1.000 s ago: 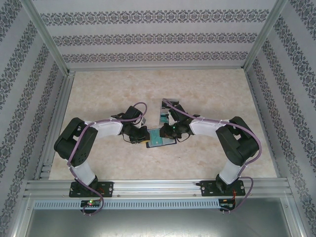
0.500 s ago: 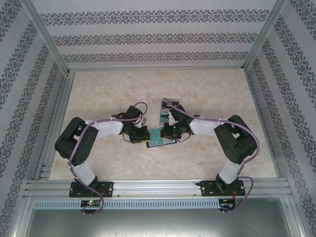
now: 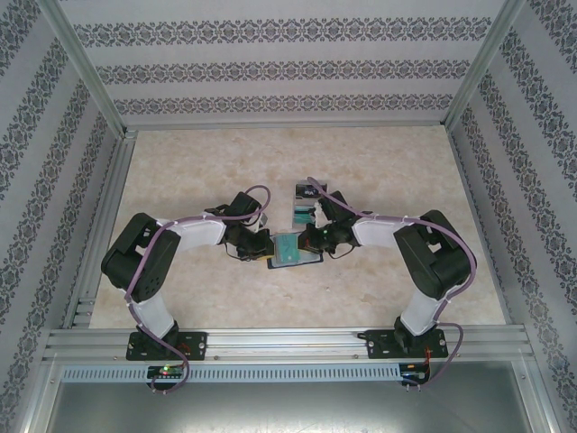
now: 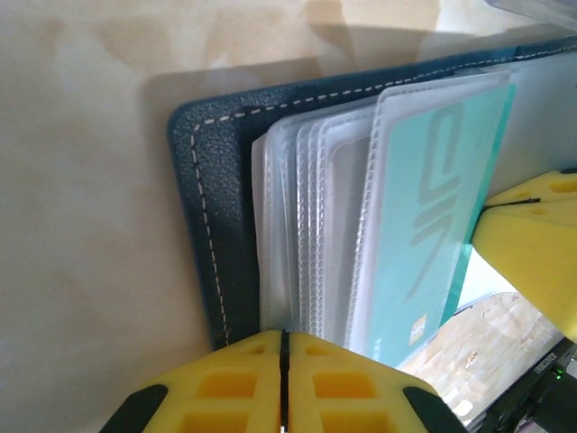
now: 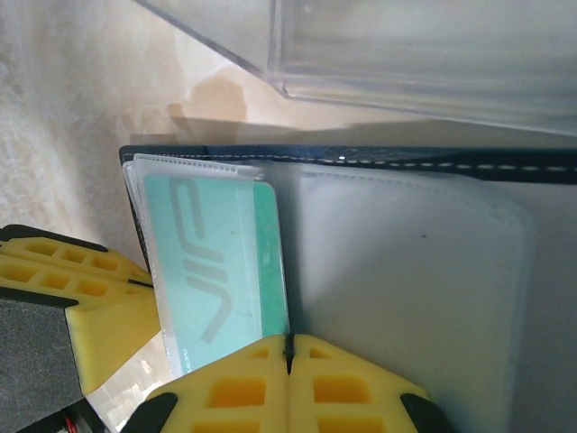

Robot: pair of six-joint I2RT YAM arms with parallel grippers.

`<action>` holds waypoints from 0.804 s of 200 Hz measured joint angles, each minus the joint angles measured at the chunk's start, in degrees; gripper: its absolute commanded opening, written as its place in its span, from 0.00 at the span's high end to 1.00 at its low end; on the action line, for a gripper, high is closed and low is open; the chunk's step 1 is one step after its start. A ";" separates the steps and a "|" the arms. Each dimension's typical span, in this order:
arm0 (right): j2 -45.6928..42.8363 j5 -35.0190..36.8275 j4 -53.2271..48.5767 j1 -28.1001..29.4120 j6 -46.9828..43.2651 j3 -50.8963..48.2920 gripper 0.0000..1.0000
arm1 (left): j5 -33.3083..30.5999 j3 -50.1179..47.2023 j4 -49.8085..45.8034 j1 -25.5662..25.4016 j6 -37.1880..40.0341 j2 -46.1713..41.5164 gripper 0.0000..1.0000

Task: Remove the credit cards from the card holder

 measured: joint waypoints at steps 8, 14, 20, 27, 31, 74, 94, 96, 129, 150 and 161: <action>-0.44 0.00 0.00 -0.31 0.00 -0.39 1.00 | -0.02 0.04 0.00 0.00 0.11 0.04 0.90; -0.72 -0.02 0.02 -0.42 0.00 -0.61 1.00 | -0.02 0.09 0.00 0.00 0.15 0.07 0.90; -0.96 0.00 0.04 -0.68 -0.02 -0.85 1.00 | -0.02 0.13 -0.02 0.00 0.15 0.09 0.90; -1.09 -0.11 0.09 -0.76 -0.02 -1.03 0.95 | -0.02 0.17 -0.02 0.00 0.15 0.09 0.90; -1.11 -0.11 0.20 -0.76 -0.02 -1.11 0.94 | -0.02 0.17 -0.04 0.00 0.15 0.09 0.90; -1.11 -0.15 0.46 -0.72 -0.02 -1.25 0.83 | -0.02 0.28 -0.24 0.00 0.17 0.13 0.90; -1.11 -0.13 0.59 -0.61 -0.02 -1.25 0.83 | -0.02 0.28 -0.24 0.00 0.17 0.13 0.90; -1.11 -0.13 0.61 -0.61 -0.02 -1.22 0.83 | -0.02 0.28 -0.24 0.00 0.17 0.13 0.90; -0.98 -0.11 1.03 0.35 0.09 -1.25 0.81 | -0.02 0.28 -0.26 0.00 0.17 0.13 0.90; -0.46 -0.07 1.68 1.33 0.24 -1.22 0.81 | -0.02 0.28 -0.28 0.00 0.20 0.13 0.90; -0.15 -0.07 2.01 1.75 0.26 -1.22 0.81 | -0.02 0.28 -0.42 0.00 0.22 0.13 0.90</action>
